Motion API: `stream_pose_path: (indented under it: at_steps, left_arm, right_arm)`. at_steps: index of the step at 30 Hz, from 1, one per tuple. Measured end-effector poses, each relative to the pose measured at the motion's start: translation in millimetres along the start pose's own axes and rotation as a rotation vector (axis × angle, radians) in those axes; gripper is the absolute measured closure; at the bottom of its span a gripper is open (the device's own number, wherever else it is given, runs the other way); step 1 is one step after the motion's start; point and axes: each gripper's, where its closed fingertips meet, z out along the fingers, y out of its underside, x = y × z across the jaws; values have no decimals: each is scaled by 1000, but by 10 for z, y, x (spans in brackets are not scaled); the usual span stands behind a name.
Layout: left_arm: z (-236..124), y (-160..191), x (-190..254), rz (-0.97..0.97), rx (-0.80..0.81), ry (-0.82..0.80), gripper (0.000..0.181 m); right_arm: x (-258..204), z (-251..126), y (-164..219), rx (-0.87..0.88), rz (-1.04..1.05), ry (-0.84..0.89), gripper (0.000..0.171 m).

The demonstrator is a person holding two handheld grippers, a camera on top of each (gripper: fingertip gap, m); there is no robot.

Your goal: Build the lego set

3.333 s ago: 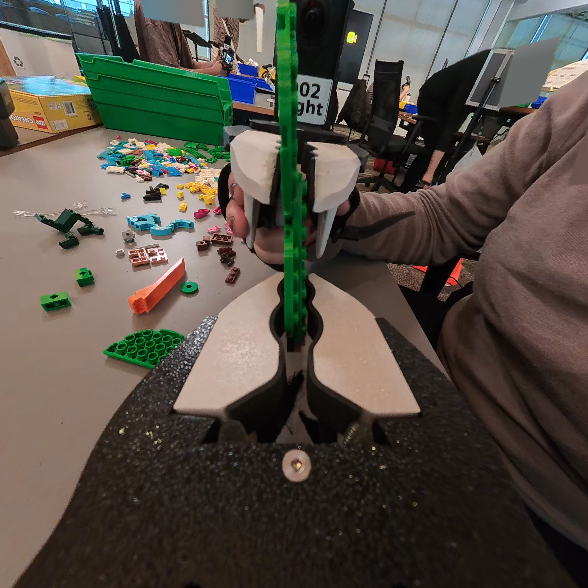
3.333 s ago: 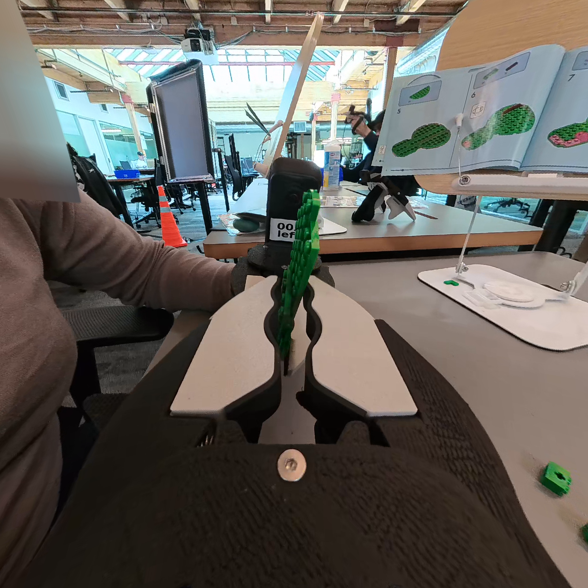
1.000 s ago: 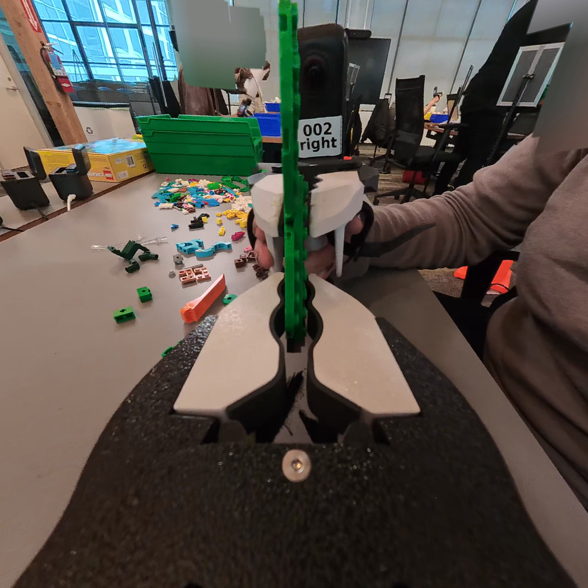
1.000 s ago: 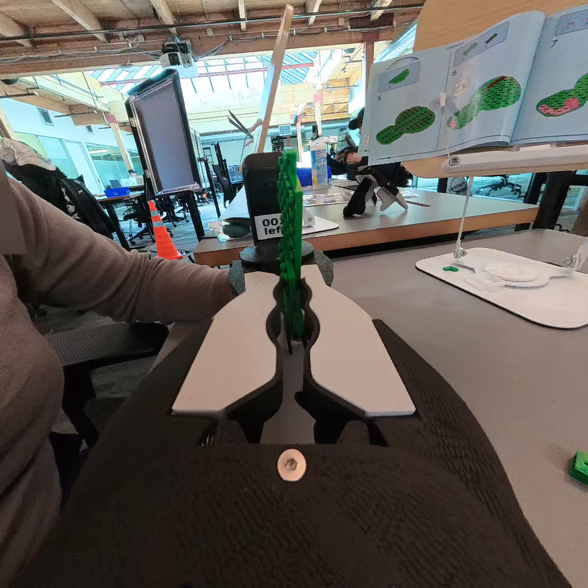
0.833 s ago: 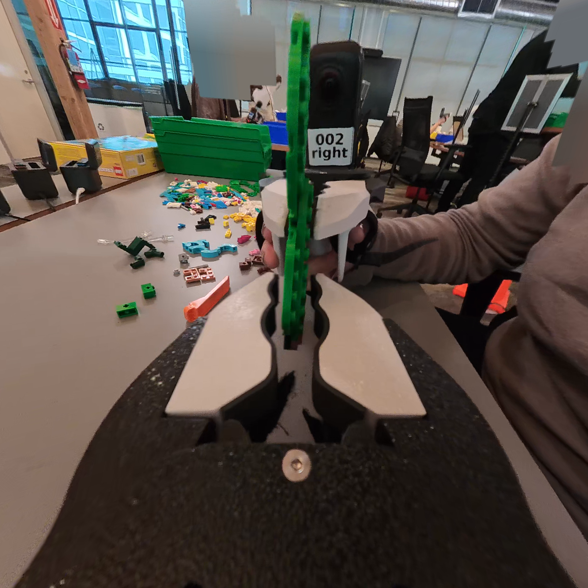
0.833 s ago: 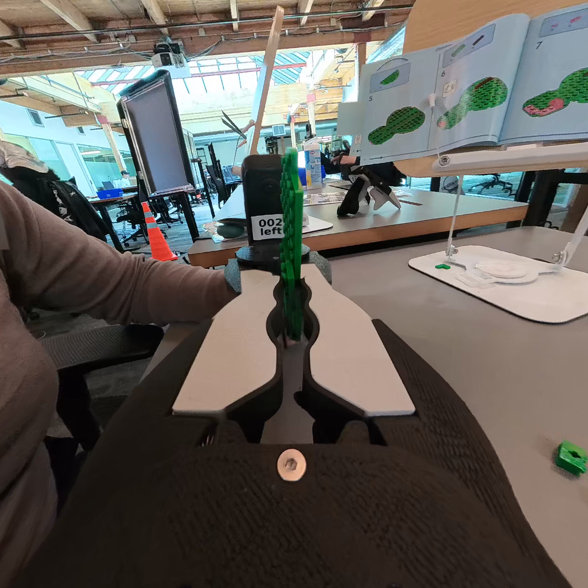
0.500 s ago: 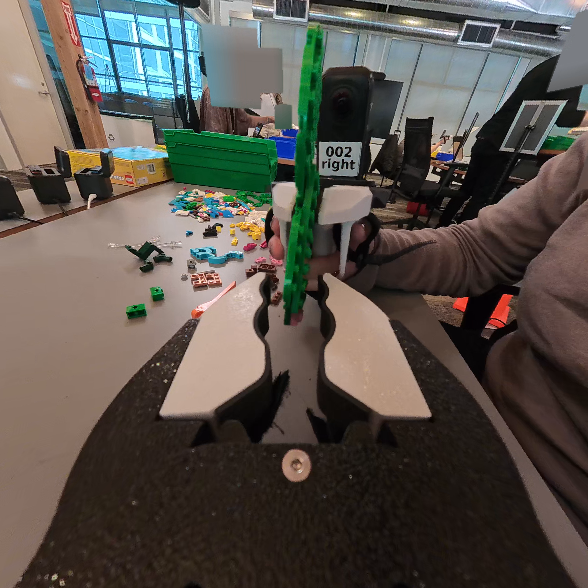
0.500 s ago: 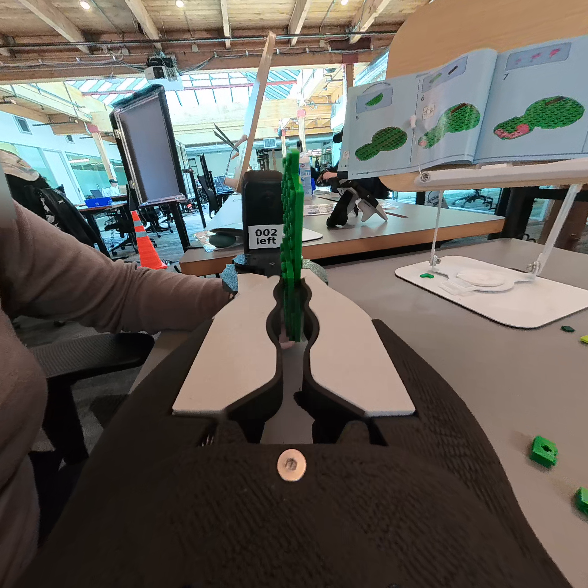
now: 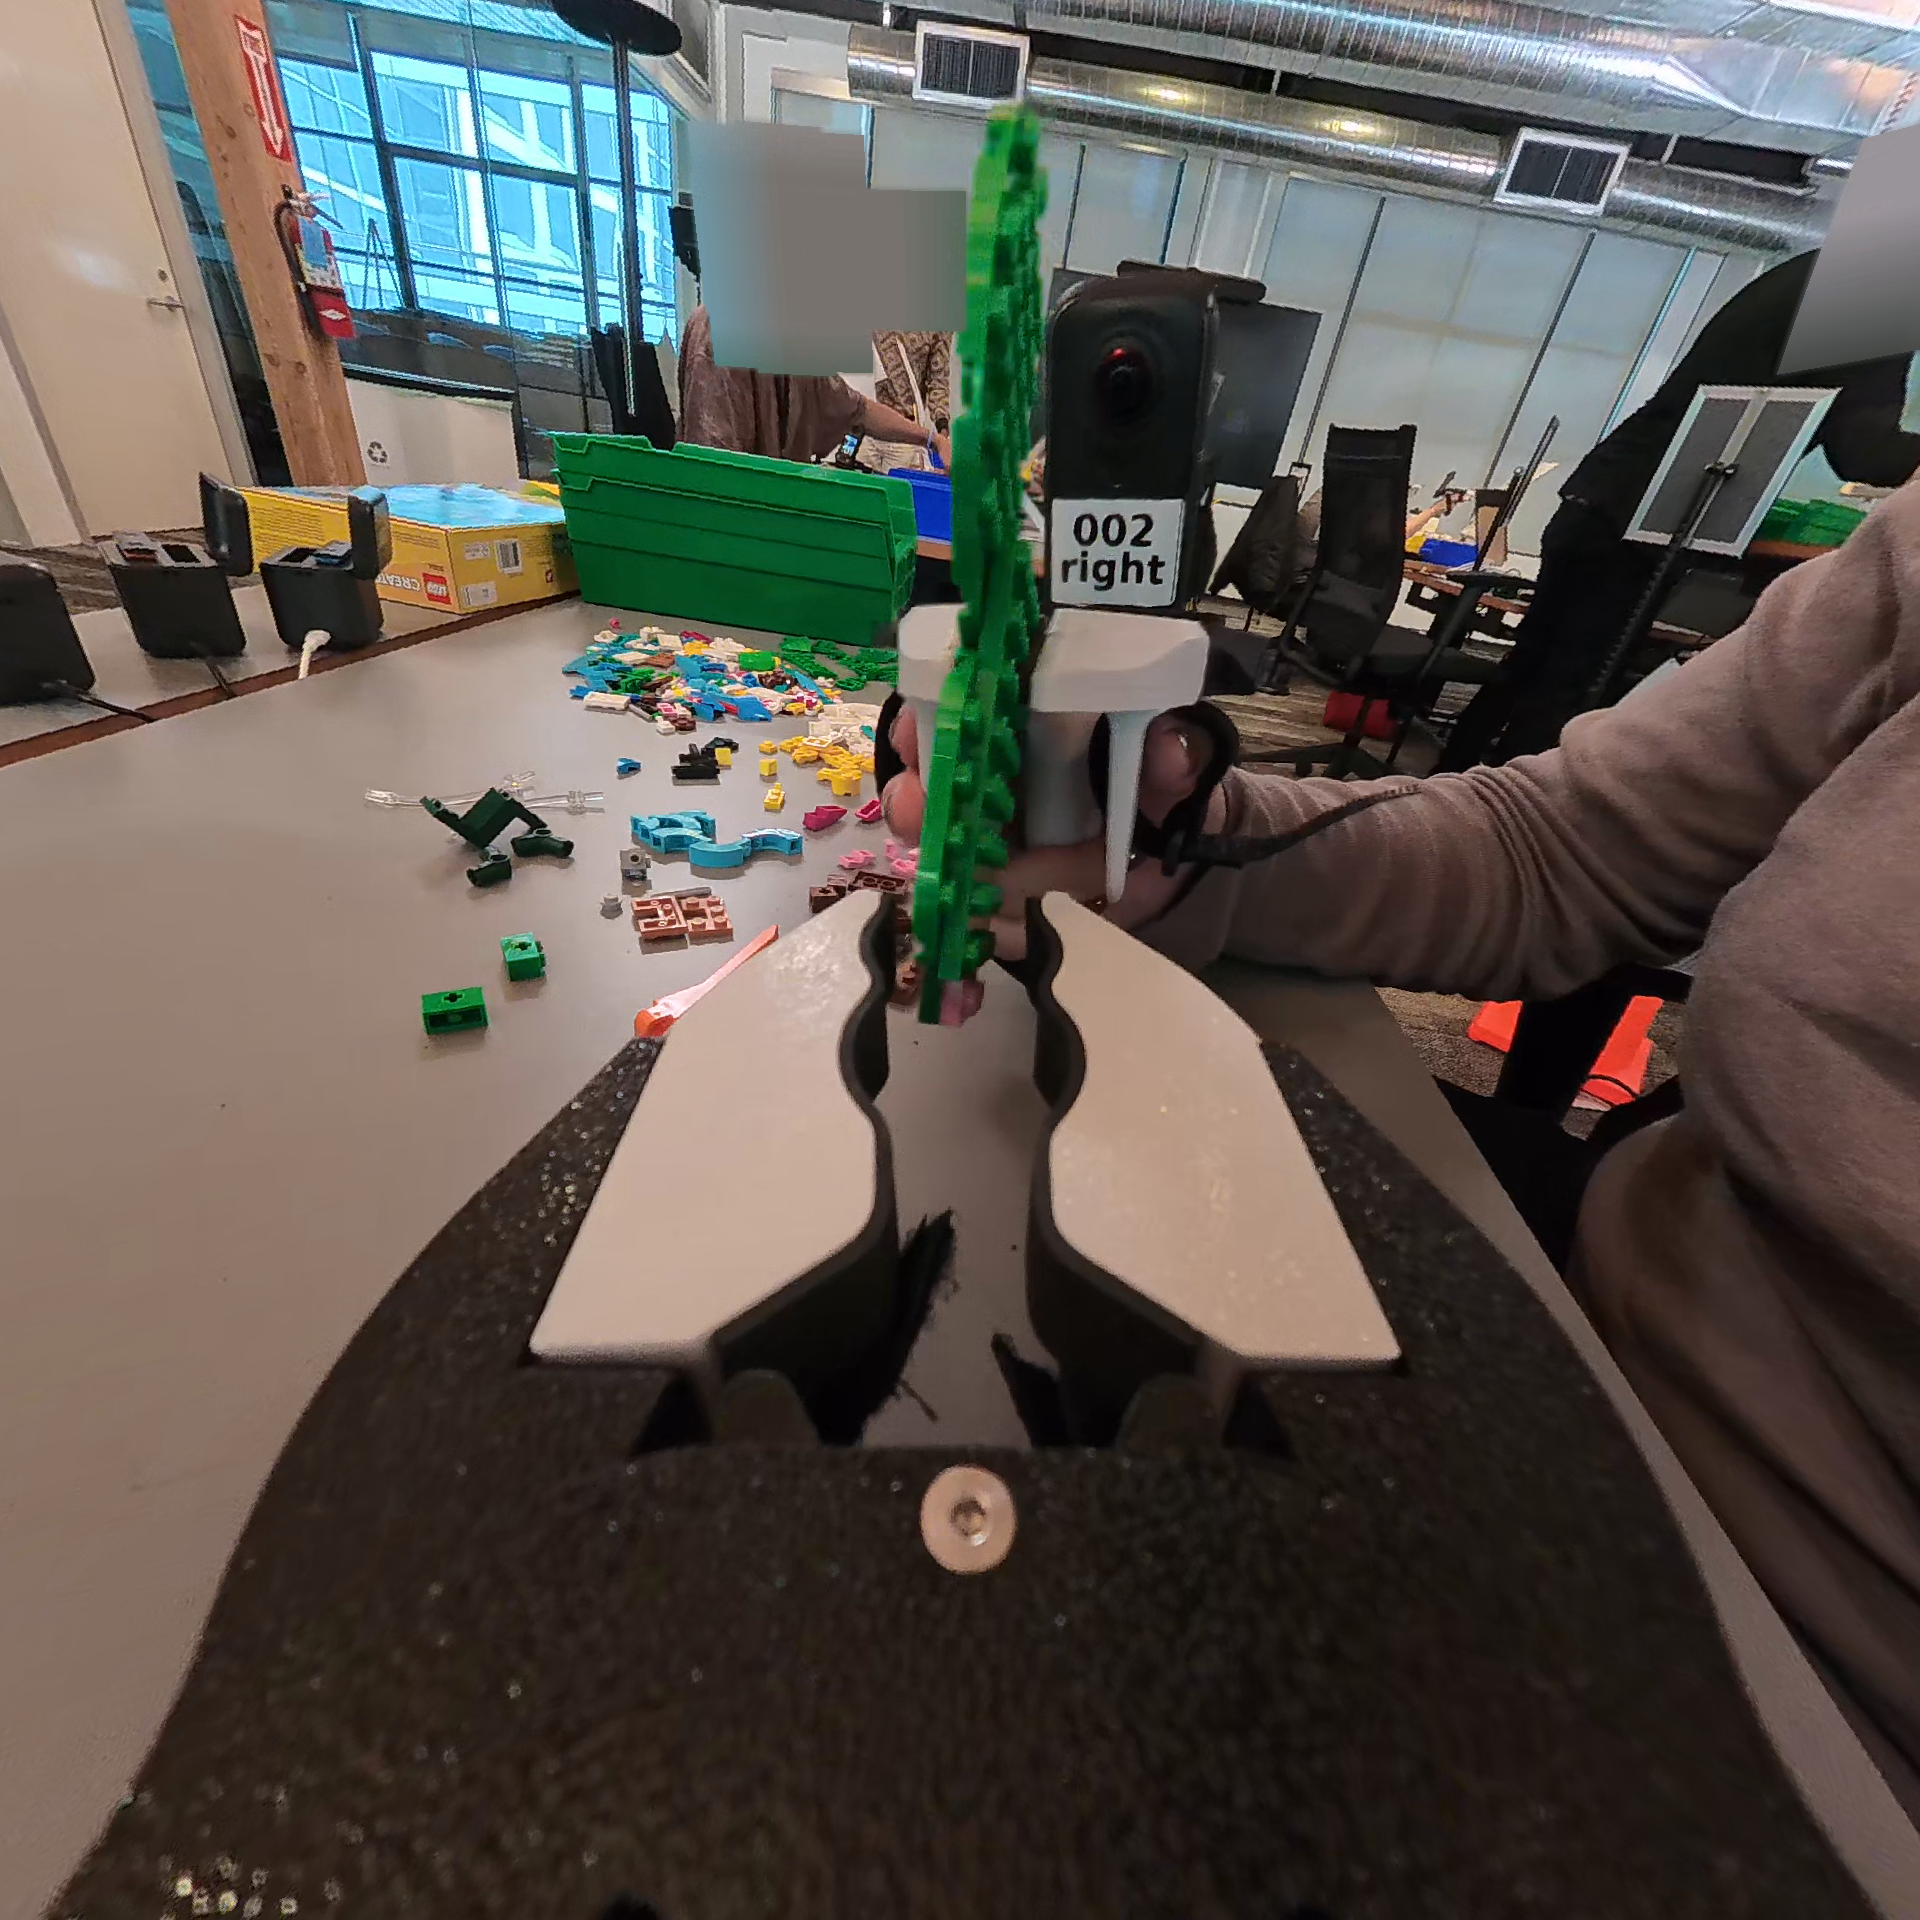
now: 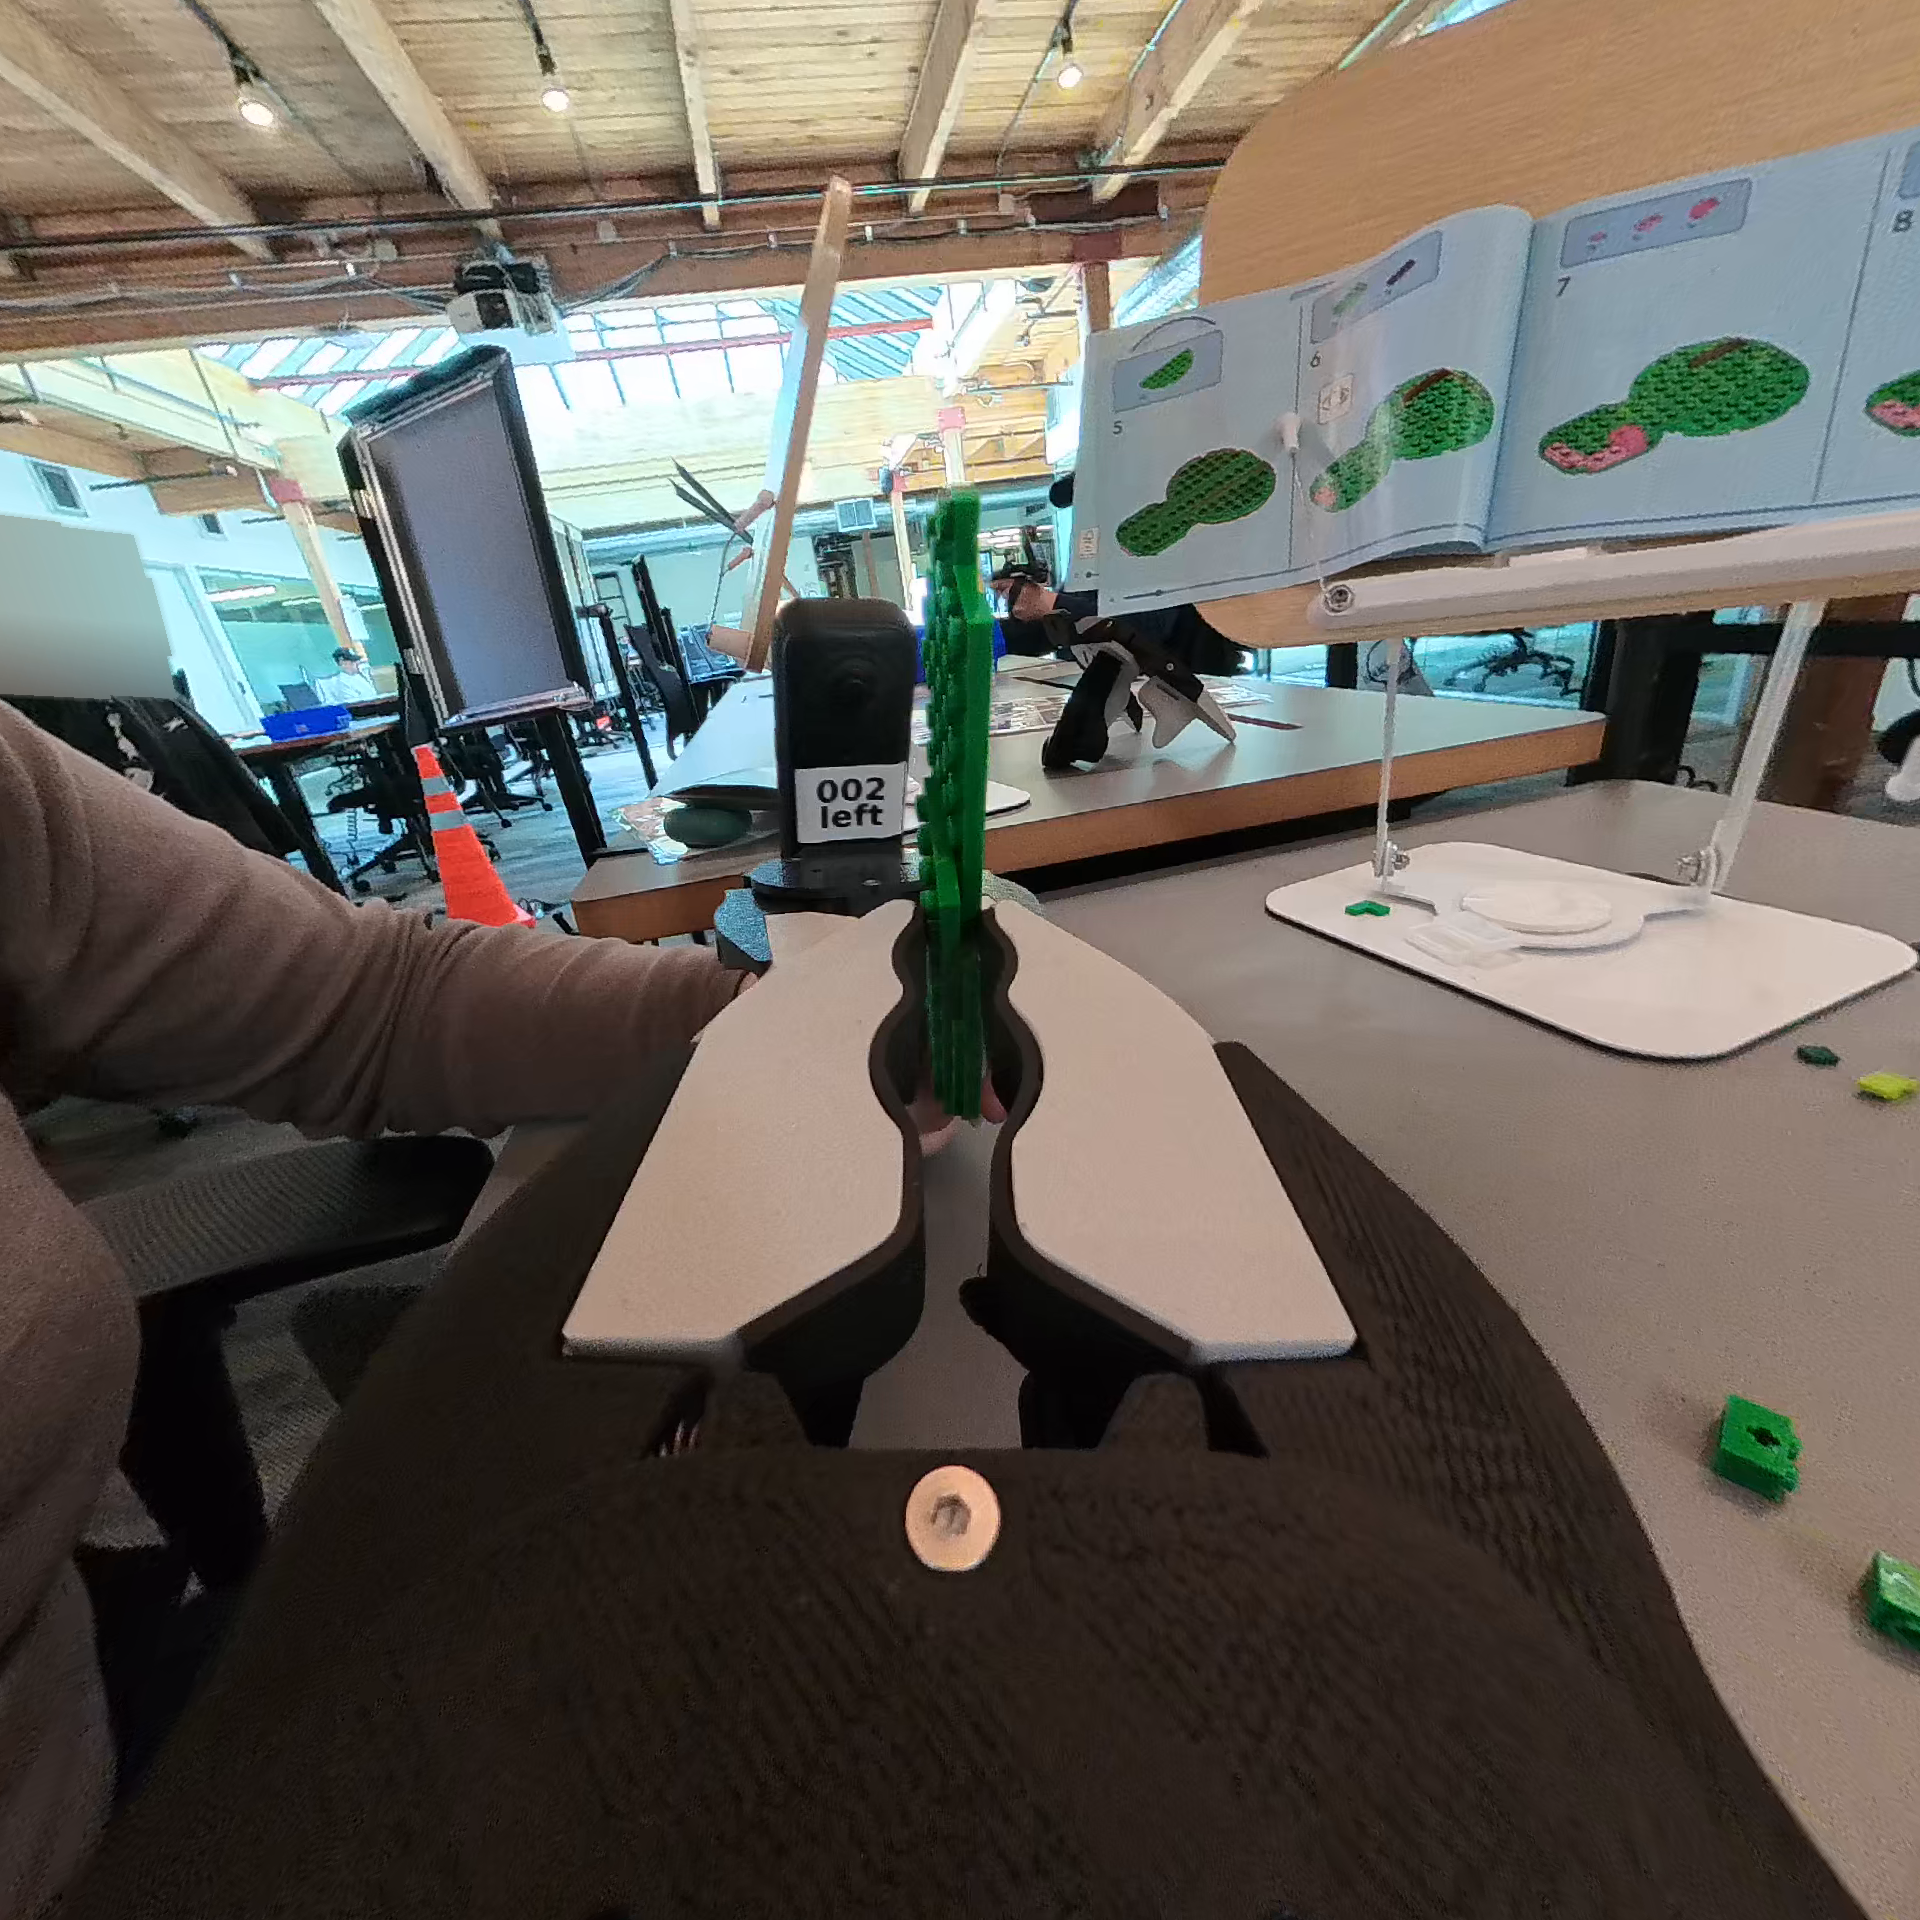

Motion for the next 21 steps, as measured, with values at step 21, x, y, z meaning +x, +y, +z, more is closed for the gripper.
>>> stream_pose_path:
  at_steps: [21]
  left_arm:
    - [34,-26,52,-1,28,5,157]
  right_arm:
    - [44,-20,-48,71,133,-32,164]
